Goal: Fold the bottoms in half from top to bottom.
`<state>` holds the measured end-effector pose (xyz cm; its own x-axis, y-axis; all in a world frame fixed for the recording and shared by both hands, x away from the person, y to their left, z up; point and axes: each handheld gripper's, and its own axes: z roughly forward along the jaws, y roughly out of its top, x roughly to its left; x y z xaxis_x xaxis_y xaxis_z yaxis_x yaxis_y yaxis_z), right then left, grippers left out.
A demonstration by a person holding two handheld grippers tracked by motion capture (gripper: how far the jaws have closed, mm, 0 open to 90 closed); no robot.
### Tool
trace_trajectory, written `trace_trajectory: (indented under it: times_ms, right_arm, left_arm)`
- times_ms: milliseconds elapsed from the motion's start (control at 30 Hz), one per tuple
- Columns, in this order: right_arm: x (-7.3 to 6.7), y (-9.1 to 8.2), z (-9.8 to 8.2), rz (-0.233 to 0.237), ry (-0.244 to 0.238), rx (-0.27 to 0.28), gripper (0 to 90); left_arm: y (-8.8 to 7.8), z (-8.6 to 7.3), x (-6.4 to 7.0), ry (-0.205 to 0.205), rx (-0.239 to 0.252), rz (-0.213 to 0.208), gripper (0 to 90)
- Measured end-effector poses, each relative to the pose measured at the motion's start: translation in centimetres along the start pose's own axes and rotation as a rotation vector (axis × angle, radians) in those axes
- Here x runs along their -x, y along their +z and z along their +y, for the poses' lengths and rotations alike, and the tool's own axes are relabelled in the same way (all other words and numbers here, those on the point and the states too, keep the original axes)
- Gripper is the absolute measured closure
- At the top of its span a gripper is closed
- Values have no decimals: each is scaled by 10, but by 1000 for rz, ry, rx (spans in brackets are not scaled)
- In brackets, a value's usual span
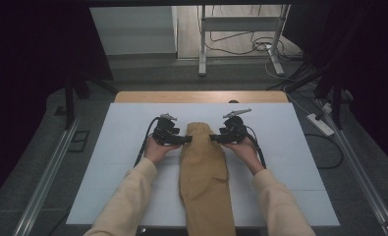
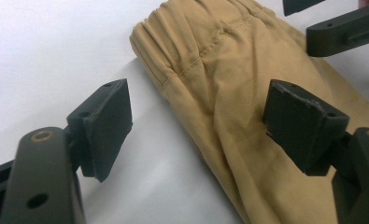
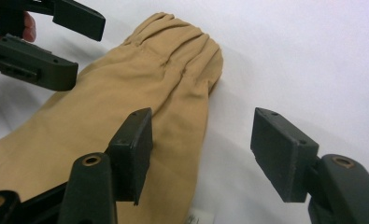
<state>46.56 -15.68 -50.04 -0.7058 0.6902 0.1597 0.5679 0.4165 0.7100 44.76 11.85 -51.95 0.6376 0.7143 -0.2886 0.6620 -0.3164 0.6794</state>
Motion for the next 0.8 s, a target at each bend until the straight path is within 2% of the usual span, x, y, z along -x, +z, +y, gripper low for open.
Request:
trace_trajectory:
  times_ms: [133,200,433,533,633,700,800]
  right_arm:
    - [5,9,1,2,11,-5,385]
    - [7,14,0,7,13,-25,381]
    - [2,25,-4,-10,-23,-74,372]
    - [2,26,-5,-9,-21,-74,371]
    - [-1,27,-5,-4,-32,-81,372]
    - [-3,28,-5,-5,-44,-86,379]
    - [-5,28,-5,7,-52,-92,425]
  left_arm:
    - [7,1,-2,-14,-19,0,234]
    - [10,2,-2,-11,-29,-1,233]
    - [19,-1,-4,-9,-70,-3,233]
    - [19,-2,-3,-5,-69,-2,232]
    - [19,-2,-3,-5,-69,-13,263]
    - [20,-4,-1,-8,-62,-32,318]
    - [20,-5,3,-3,-67,-45,360]
